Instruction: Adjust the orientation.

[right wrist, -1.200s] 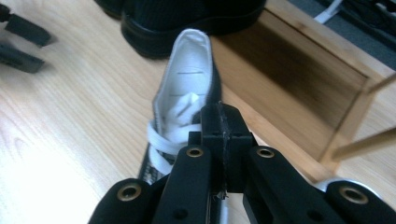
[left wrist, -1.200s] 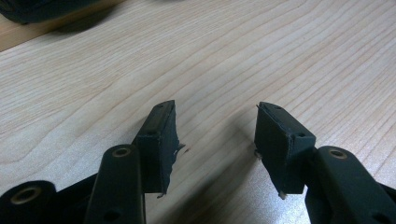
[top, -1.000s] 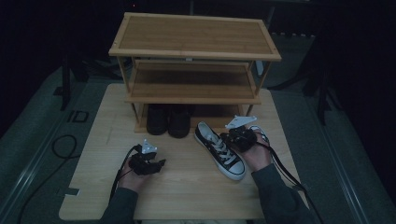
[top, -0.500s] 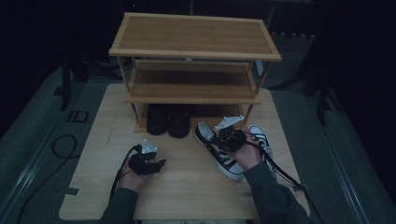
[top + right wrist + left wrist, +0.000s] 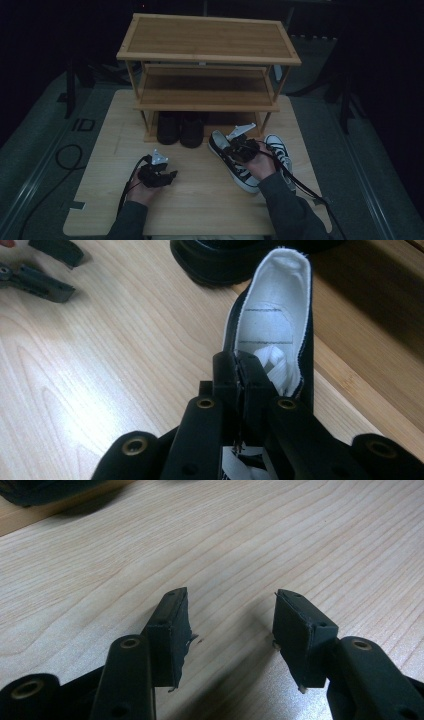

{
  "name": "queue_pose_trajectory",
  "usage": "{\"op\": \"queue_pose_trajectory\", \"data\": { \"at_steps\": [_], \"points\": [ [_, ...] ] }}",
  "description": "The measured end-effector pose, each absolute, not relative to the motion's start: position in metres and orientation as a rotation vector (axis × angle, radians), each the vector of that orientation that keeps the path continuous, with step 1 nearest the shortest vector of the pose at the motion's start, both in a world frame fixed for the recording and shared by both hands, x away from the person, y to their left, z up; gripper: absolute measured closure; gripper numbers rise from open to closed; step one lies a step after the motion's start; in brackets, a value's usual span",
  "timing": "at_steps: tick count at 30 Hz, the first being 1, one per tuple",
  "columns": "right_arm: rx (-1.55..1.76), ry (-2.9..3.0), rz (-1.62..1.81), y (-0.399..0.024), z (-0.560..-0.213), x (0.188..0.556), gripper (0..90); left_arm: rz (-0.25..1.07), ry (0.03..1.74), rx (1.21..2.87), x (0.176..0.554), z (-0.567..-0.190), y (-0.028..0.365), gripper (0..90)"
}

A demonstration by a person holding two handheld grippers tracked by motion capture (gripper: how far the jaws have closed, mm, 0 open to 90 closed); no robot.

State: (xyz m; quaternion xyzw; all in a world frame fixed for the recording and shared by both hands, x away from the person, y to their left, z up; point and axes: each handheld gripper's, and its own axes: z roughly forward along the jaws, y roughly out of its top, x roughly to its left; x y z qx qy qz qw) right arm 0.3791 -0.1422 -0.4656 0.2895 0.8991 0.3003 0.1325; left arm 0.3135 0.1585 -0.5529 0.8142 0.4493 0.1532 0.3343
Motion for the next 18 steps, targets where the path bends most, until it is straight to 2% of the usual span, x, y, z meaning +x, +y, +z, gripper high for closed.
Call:
{"op": "queue_pose_trajectory", "data": {
  "at_steps": [18],
  "points": [
    [0.478,2.788,0.839,-0.141,-0.464,0.335,87.8,0.401,1.170,2.128,0.314,-0.553,0.159,48.8]
  ]
}}
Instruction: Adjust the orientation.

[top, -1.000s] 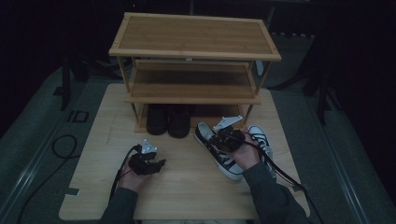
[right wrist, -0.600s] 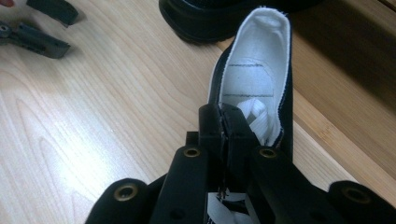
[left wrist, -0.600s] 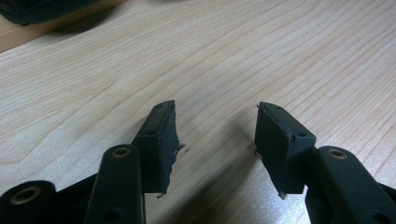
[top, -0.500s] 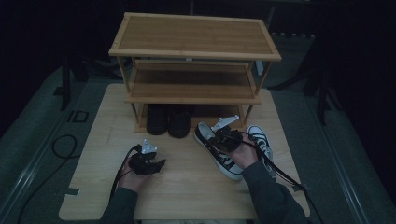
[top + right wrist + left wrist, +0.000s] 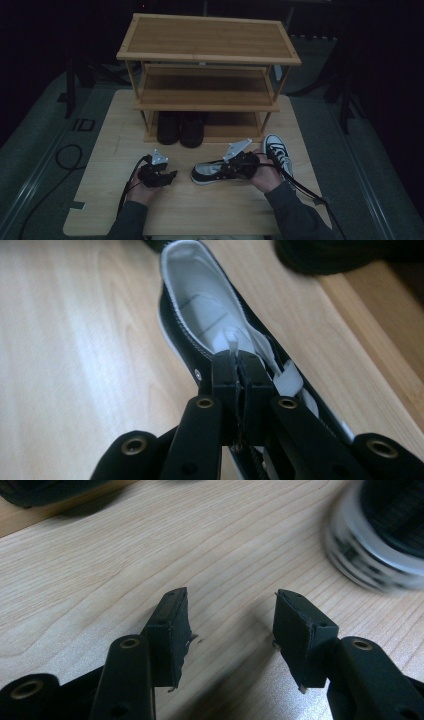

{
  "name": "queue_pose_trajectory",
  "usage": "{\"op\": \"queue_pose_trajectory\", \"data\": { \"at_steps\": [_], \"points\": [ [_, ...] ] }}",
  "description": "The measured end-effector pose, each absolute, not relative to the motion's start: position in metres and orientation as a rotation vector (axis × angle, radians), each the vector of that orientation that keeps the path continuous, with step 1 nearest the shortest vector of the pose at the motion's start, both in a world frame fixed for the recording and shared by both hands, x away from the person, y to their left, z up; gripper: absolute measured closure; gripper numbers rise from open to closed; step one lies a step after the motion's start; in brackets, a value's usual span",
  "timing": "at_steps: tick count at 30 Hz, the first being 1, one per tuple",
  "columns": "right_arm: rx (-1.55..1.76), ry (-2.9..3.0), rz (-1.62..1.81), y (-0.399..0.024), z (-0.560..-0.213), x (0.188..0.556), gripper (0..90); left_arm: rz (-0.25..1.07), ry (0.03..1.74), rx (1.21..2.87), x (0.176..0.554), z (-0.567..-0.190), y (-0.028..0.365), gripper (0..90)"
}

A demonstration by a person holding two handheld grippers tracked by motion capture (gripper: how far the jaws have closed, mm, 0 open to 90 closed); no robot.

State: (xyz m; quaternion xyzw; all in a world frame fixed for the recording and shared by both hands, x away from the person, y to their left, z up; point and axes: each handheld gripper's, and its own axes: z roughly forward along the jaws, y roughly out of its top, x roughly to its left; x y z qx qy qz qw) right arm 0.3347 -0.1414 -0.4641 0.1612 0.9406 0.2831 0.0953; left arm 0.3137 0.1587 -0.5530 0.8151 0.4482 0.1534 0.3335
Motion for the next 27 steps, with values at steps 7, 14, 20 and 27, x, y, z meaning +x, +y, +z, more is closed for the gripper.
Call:
{"op": "queue_pose_trajectory", "data": {
  "at_steps": [7,14,20,27],
  "points": [
    [0.485,2.818,0.902,-0.163,-0.461,0.326,86.9,0.400,1.171,2.125,0.314,-0.553,0.159,48.8],
    [0.447,2.850,0.868,-0.173,-0.463,0.316,85.7,0.402,1.169,2.125,0.313,-0.553,0.158,48.7],
    [0.470,2.856,0.886,-0.184,-0.462,0.315,85.1,0.404,1.169,2.126,0.313,-0.553,0.158,48.7],
    [0.484,2.882,0.881,-0.198,-0.463,0.309,82.9,0.406,1.171,2.124,0.313,-0.553,0.158,48.6]
  ]
}}
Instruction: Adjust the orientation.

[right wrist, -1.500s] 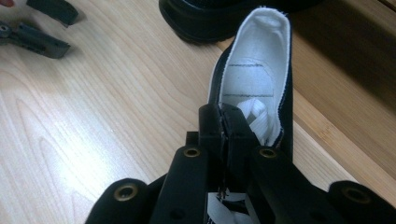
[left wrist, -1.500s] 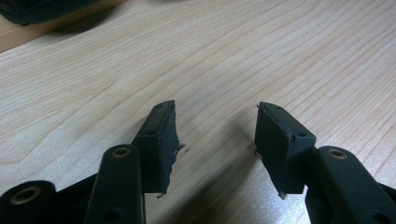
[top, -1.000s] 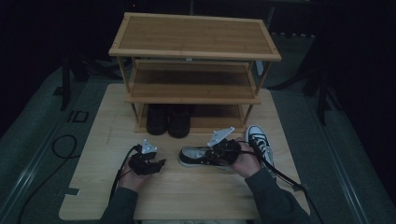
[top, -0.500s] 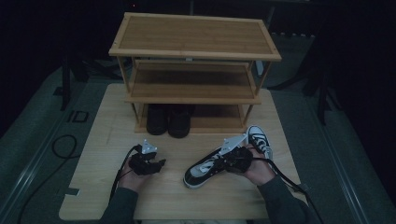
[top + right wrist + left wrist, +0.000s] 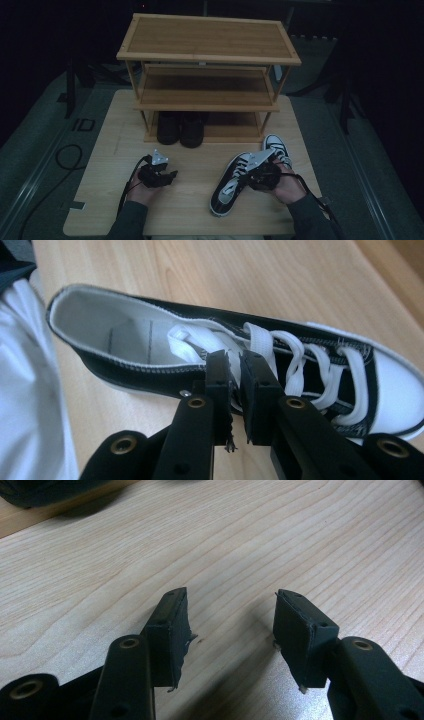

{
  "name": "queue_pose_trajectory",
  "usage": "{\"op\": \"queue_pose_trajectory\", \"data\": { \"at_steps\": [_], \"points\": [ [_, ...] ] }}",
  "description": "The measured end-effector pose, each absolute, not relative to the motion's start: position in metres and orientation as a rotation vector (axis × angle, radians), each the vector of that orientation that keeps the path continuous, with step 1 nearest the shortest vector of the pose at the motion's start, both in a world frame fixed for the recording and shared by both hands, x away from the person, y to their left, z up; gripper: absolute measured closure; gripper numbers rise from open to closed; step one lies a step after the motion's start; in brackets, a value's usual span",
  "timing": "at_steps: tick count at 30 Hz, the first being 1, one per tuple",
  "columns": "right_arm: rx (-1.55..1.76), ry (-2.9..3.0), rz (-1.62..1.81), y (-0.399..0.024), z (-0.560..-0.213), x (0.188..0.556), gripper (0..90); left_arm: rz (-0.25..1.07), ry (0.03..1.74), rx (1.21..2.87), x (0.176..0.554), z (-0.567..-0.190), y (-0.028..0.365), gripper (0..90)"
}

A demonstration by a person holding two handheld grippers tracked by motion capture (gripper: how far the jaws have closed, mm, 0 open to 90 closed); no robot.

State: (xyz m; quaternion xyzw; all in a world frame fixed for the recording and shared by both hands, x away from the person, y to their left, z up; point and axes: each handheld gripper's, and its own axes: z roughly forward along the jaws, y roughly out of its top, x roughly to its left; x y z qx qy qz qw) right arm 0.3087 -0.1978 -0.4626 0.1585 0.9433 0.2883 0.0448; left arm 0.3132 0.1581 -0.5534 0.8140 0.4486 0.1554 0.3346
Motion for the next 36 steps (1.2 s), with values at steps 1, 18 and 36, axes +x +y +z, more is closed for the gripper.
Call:
{"op": "queue_pose_trajectory", "data": {
  "at_steps": [1,18,36],
  "points": [
    [0.485,2.885,0.881,-0.199,-0.464,0.307,82.7,0.406,1.170,2.125,0.313,-0.553,0.158,48.6],
    [0.550,2.801,0.928,-0.193,-0.460,0.293,73.7,0.413,1.171,2.125,0.313,-0.554,0.157,47.9],
    [0.544,2.799,0.937,-0.176,-0.474,0.275,87.8,0.414,1.170,2.125,0.313,-0.554,0.157,47.6]
  ]
}}
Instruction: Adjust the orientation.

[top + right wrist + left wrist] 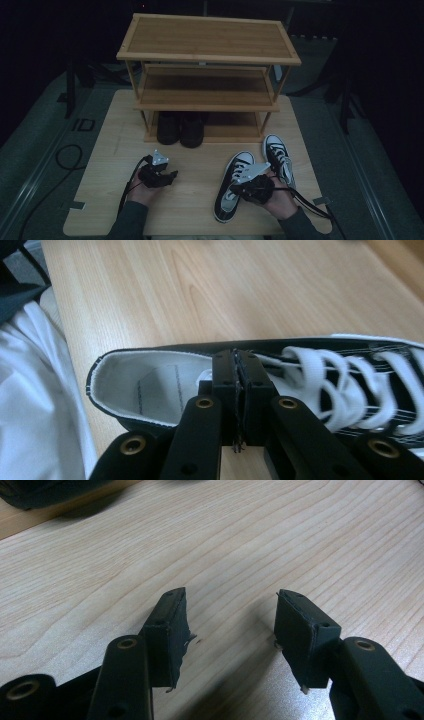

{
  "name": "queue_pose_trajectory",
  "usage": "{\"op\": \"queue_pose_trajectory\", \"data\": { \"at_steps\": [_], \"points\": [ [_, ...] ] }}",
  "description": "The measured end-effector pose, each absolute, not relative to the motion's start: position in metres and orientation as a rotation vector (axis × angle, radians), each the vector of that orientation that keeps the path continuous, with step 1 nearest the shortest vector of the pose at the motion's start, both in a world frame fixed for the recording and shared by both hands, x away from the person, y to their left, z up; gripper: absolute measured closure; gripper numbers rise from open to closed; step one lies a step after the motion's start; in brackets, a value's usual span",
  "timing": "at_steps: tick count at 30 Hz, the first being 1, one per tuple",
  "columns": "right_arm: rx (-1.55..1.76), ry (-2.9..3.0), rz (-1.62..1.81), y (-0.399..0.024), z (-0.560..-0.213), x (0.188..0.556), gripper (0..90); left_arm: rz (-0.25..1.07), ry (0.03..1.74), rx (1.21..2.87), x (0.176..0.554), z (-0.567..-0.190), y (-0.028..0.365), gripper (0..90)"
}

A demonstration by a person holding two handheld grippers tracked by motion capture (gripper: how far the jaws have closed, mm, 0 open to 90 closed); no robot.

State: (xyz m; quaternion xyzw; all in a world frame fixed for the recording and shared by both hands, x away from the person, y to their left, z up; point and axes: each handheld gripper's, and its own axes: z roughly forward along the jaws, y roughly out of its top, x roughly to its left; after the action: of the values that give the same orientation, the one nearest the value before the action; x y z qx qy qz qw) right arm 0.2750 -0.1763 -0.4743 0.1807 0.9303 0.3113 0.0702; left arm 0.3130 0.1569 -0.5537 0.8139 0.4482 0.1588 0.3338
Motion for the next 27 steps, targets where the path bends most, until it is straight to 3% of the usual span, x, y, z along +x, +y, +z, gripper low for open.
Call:
{"op": "queue_pose_trajectory", "data": {
  "at_steps": [27],
  "points": [
    [0.731,2.681,0.785,-0.218,-0.477,0.282,89.4,0.413,1.171,2.119,0.313,-0.554,0.157,47.6]
  ]
}}
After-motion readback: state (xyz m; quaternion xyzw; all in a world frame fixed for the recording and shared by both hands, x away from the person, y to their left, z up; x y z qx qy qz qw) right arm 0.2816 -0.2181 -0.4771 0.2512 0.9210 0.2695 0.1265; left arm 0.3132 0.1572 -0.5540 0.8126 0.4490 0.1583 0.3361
